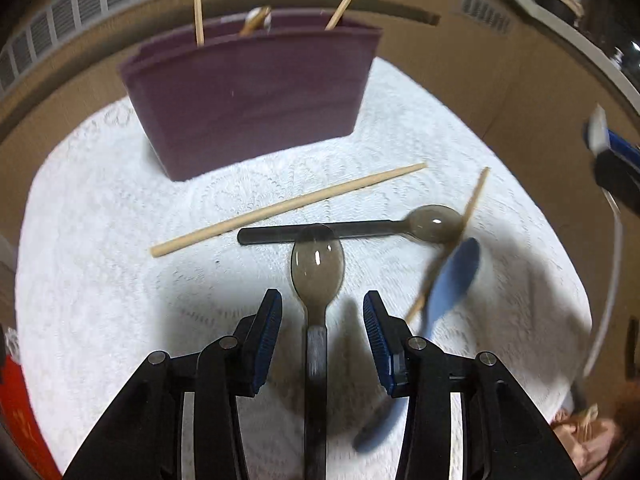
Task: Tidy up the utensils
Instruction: 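Carry the brown spoon and white spoon over the purple caddy and release both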
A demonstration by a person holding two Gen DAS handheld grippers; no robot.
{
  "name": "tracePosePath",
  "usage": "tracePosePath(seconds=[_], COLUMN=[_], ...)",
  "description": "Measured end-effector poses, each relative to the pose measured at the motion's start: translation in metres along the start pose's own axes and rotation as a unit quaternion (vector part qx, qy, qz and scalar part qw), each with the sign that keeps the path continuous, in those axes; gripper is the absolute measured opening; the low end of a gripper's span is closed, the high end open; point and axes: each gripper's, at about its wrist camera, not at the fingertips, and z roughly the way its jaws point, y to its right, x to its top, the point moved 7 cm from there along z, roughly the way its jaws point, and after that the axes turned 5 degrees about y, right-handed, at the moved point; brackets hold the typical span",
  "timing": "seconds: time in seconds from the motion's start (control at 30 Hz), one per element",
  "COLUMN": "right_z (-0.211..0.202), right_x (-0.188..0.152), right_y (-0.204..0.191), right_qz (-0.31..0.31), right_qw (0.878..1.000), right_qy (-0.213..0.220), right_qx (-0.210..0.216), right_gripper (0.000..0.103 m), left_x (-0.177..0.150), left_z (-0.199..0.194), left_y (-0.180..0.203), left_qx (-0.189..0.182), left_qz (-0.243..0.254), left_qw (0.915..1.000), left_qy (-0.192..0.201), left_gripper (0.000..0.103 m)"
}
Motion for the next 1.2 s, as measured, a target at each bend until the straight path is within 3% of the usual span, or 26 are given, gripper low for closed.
tracePosePath(seconds=[0.17, 0.23, 0.33, 0.47, 0.67, 0.73, 0.83, 0.93, 1.0, 1.07, 1.2], right_z=[0.008, 0.008, 0.007, 0.003, -0.005, -0.009, -0.024, -0.053, -0.070, -0.079, -0.063], right_x=[-0.008, -0.011, -0.012, -0.012, -0.007, 0.000, 0.037, 0.106, 0.152, 0.186, 0.228], right_y=[-0.002, -0.002, 0.002, 0.007, 0.004, 0.001, 0.003, 0.008, 0.011, 0.012, 0.012], right_qz=[-0.006, -0.009, -0.009, -0.010, -0.018, -0.022, -0.036, -0.071, -0.091, -0.104, -0.117], right_qw=[1.000, 1.000, 1.000, 1.000, 0.999, 0.999, 0.997, 0.985, 0.972, 0.958, 0.946], right_qy=[-0.010, -0.011, -0.010, -0.008, 0.004, 0.015, 0.056, 0.136, 0.193, 0.234, 0.268], right_qx=[-0.005, -0.008, -0.014, -0.023, -0.027, -0.029, -0.040, -0.078, -0.103, -0.127, -0.140], right_gripper=[0.035, 0.035, 0.035, 0.035, 0.035, 0.035, 0.035, 0.035, 0.035, 0.035, 0.035], left_x=[0.007, 0.009, 0.007, 0.004, 0.006, 0.015, 0.042, 0.092, 0.130, 0.157, 0.199], left_z=[0.021, 0.024, 0.019, -0.011, -0.089, -0.114, -0.163, -0.223, -0.263, -0.284, -0.279], left_y=[0.001, 0.003, 0.005, 0.003, 0.001, 0.003, 0.003, 0.002, 0.000, -0.005, -0.025], left_qx=[0.026, 0.050, 0.050, 0.044, 0.030, 0.036, 0.041, 0.047, 0.044, 0.035, -0.001], left_qz=[-0.003, 0.010, 0.001, -0.029, -0.063, -0.059, -0.044, -0.023, -0.015, -0.019, -0.038], left_qw=[0.9996, 0.9987, 0.9987, 0.9961, 0.9802, 0.9728, 0.9581, 0.9320, 0.9050, 0.8857, 0.8687], left_qy=[-0.009, 0.004, 0.015, 0.071, 0.186, 0.221, 0.280, 0.359, 0.423, 0.463, 0.494], left_gripper=[0.041, 0.033, 0.033, 0.033, 0.033, 0.033, 0.033, 0.033, 0.033, 0.033, 0.033])
